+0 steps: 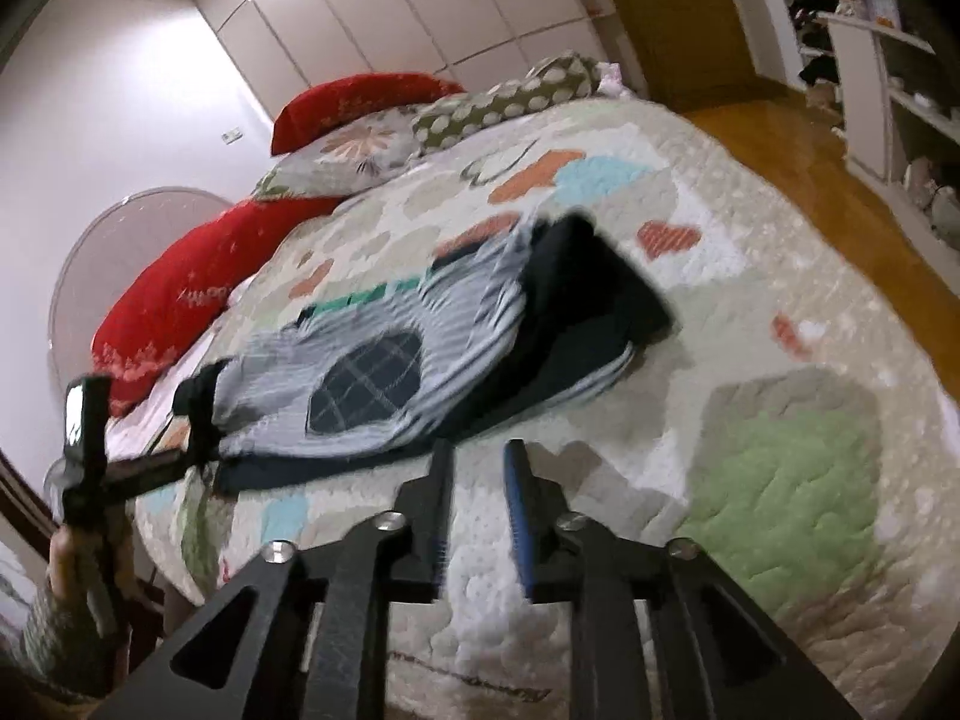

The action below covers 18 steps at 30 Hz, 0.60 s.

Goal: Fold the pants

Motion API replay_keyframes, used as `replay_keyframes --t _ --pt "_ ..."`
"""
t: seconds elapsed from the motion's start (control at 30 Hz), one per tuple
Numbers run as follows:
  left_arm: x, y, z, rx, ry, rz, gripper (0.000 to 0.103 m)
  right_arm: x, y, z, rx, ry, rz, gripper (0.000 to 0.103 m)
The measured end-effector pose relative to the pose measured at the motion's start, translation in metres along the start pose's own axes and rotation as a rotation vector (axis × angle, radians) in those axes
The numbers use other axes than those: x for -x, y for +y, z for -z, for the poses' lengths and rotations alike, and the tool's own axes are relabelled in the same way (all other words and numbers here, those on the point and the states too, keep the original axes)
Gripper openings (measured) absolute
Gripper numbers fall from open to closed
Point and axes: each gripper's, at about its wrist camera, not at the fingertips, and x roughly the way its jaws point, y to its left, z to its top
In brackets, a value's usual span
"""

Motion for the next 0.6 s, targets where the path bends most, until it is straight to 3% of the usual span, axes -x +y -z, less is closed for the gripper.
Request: replay_keyframes --t 0.17,0.27,0.33,0.37,0.4,0.43,0.53,0.6 --pt "0.022 0.022 0.011 0.127 -0.036 0.1 0.055 0.01 -0.005 -0.035 0.009 -0.088 0.077 0.048" --pt "0.034 0.022 0.013 0.135 -0.059 0.131 0.056 -0.009 -0.001 -0.054 0.032 -0.07 0.088 0.057" --pt "0.043 0.021 0.014 0.141 -0.08 0.146 0.058 -0.033 0.001 -0.062 0.045 -0.028 0.148 0.059" --pt "0.047 0.022 0.014 0.142 -0.094 0.153 0.061 -0.043 0.002 -0.065 0.052 -0.012 0.173 0.052" --pt "0.049 0.022 0.014 0.143 -0.105 0.156 0.062 -0.051 0.004 -0.067 0.066 0.01 0.173 0.01" --pt "0.051 0.023 0.014 0.146 -0.115 0.157 0.062 -0.055 0.008 -0.07 0.079 0.029 0.166 0.011" --pt "0.049 0.027 0.014 0.164 -0.115 0.163 0.062 -0.037 0.009 -0.074 0.044 -0.039 0.101 0.011" --pt "0.042 0.032 0.016 0.189 -0.086 0.184 0.062 -0.029 0.0 -0.076 0.015 -0.054 0.124 0.011"
